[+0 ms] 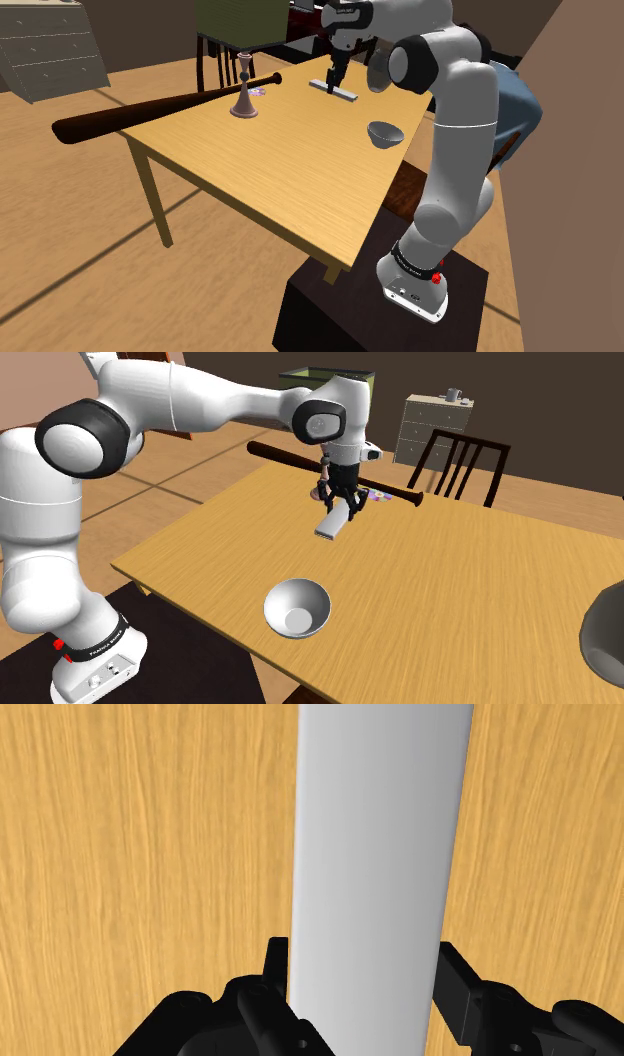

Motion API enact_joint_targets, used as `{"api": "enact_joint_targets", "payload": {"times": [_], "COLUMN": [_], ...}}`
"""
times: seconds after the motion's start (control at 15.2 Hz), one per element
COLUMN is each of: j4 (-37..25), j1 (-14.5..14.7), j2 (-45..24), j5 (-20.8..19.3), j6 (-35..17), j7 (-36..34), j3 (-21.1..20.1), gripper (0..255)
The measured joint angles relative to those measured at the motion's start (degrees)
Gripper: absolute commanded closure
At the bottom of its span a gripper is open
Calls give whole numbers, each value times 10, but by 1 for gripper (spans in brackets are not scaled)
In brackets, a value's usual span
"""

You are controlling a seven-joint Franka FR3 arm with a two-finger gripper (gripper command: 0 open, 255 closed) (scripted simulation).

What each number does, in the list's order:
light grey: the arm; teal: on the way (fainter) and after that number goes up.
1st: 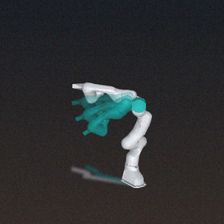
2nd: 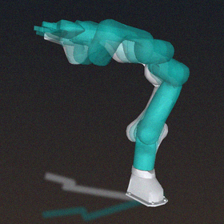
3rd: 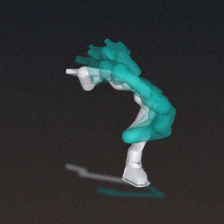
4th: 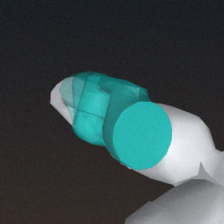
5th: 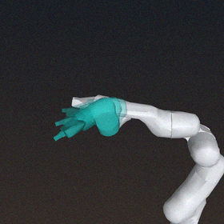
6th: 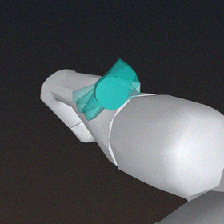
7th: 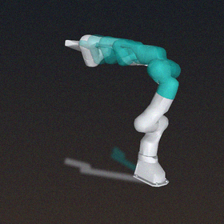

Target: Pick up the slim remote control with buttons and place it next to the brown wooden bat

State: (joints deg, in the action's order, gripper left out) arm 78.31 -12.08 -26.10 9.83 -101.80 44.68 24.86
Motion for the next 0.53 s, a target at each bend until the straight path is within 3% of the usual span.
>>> {"api": "enact_joint_targets", "payload": {"times": [0.2,0.46,0.53], "j4": [-52,-171,-173], "j1": [10,11,12], "j2": [-35,-105,-111], "j5": [8,22,24], "j6": [17,65,63], "j7": [-27,-64,-66], "j3": [-11,-27,-28], "gripper": [255,255,255]}}
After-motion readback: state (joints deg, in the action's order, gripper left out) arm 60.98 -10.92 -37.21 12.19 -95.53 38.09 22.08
